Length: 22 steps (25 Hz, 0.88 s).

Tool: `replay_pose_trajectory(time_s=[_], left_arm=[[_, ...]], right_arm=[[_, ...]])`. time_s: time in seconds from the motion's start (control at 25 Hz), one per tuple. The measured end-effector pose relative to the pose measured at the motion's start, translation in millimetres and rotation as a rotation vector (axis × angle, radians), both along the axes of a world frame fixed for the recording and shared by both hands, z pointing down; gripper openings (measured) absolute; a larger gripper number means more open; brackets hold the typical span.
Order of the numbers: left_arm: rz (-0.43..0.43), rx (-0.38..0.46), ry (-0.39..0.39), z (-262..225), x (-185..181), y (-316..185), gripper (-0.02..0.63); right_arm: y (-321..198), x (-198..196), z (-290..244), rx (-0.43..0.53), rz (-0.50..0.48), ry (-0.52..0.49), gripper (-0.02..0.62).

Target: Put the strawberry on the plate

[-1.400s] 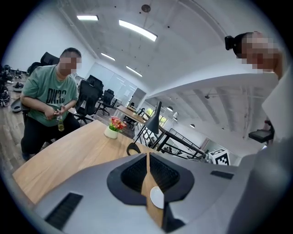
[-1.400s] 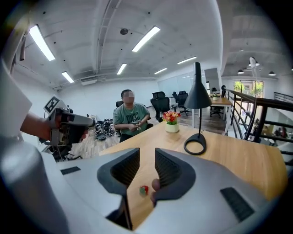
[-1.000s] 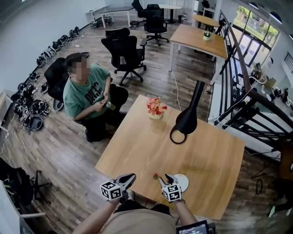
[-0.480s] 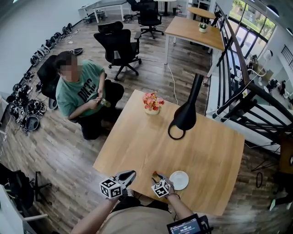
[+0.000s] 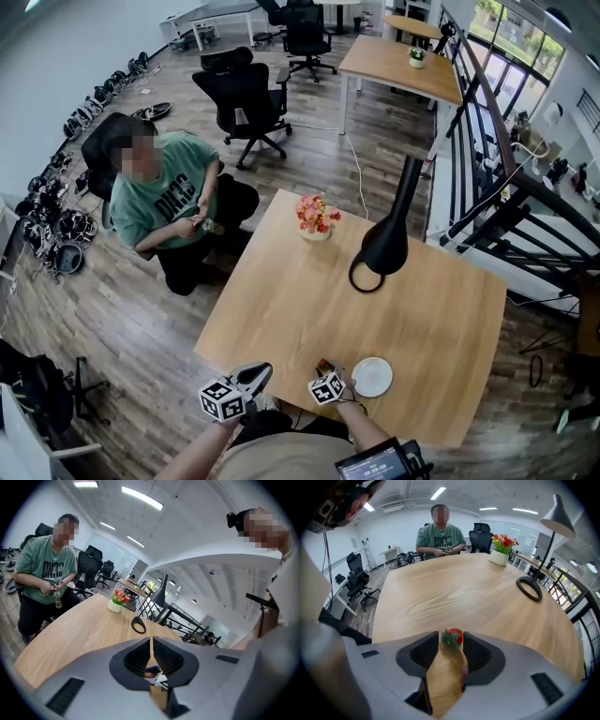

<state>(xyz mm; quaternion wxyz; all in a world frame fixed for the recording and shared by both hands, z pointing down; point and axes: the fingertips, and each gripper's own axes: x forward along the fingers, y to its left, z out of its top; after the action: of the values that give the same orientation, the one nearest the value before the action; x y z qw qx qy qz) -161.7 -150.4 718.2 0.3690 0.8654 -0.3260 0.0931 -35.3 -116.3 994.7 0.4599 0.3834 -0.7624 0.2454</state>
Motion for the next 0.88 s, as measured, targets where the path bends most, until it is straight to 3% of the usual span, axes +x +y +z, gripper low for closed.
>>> replay_pose_trajectory(time_s=[0.32, 0.6, 0.88], left_arm=[[-0.035, 0.0, -0.01, 1.0, -14.4, 5.8, 0.006], [-0.05, 0.007, 0.014, -0.8, -8.1, 0.7, 0.005], [-0.037, 0.024, 0.046, -3.1, 8.0, -2.5, 0.005]], right_arm=[[-2.3, 5.8, 14.6, -0.026, 0.083, -0.015, 0.149], [-4.9, 5.7, -3.1, -0.025, 0.068, -0.056, 0.137], [-14.1, 23.1, -45.1, 0.051, 0.102, -0.102, 0.137]])
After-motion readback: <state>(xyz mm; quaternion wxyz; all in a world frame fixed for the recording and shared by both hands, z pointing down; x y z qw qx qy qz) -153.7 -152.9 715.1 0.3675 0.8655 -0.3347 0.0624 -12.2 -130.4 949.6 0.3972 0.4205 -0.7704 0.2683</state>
